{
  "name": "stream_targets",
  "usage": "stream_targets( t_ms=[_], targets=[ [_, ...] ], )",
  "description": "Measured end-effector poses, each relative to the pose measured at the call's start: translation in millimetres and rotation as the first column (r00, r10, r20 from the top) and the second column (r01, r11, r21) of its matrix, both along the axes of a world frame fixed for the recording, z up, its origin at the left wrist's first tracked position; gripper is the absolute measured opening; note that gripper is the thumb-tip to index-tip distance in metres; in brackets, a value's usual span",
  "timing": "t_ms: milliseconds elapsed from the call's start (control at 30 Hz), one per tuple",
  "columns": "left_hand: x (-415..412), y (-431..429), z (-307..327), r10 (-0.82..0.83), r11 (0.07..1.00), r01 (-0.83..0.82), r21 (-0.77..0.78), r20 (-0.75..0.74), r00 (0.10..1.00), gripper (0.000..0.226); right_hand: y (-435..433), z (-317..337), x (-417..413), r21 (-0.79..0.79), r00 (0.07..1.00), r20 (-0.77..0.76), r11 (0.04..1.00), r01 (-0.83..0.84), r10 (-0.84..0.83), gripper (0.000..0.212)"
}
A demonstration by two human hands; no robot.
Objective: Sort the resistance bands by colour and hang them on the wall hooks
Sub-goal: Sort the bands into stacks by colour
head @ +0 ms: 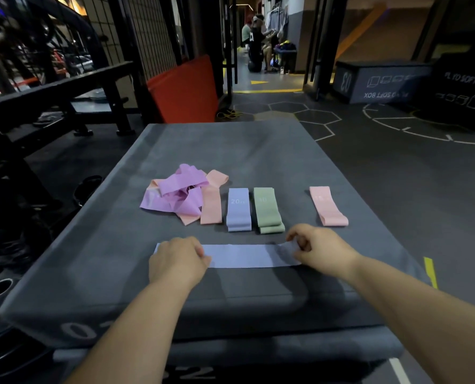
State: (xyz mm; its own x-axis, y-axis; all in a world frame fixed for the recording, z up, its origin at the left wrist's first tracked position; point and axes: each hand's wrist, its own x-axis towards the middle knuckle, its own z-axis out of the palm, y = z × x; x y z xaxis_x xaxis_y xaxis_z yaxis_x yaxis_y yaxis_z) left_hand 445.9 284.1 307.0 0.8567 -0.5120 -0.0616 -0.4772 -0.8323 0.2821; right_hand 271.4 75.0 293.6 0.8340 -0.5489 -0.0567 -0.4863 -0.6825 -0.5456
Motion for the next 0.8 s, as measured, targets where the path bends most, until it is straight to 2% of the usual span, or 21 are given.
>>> stream_targets(
  t_ms=[100,267,433,533,667,800],
  targets=[
    [0,-1,1,-0.004,1.000,0.004,0.000,-0.038,0.999,0.012,-7,4,-5,0.062,0.999,-0.016,0.997,0.035,-0.034,0.036],
    [2,-1,0,-0.040,0.999,0.042,0.034,-0.069,0.997,0.020,-18,12,-16,0.046,0.994,-0.094,0.997,0.066,-0.061,0.033],
    [8,6,0,-0.023,0.994,0.028,0.109,-0.044,0.999,0.055,-27,19,-28,-0.012,0.983,-0.156,0.995,0.096,-0.097,0.033],
    [10,7,2,0.011,0.984,-0.001,0.177,-0.051,0.999,0.067,-30,20,-32,-0.053,0.971,-0.205,0.992,0.114,-0.122,0.034],
    [10,7,1,0.012,0.978,0.000,0.210,-0.057,0.998,0.056,-31,18,-33,-0.036,0.966,-0.213,0.990,0.139,-0.144,0.030],
    [13,7,-1,0.020,0.988,-0.007,0.155,-0.080,0.997,0.051,-29,17,-31,-0.053,0.965,-0.212,0.988,0.145,-0.153,0.022]
  ],
)
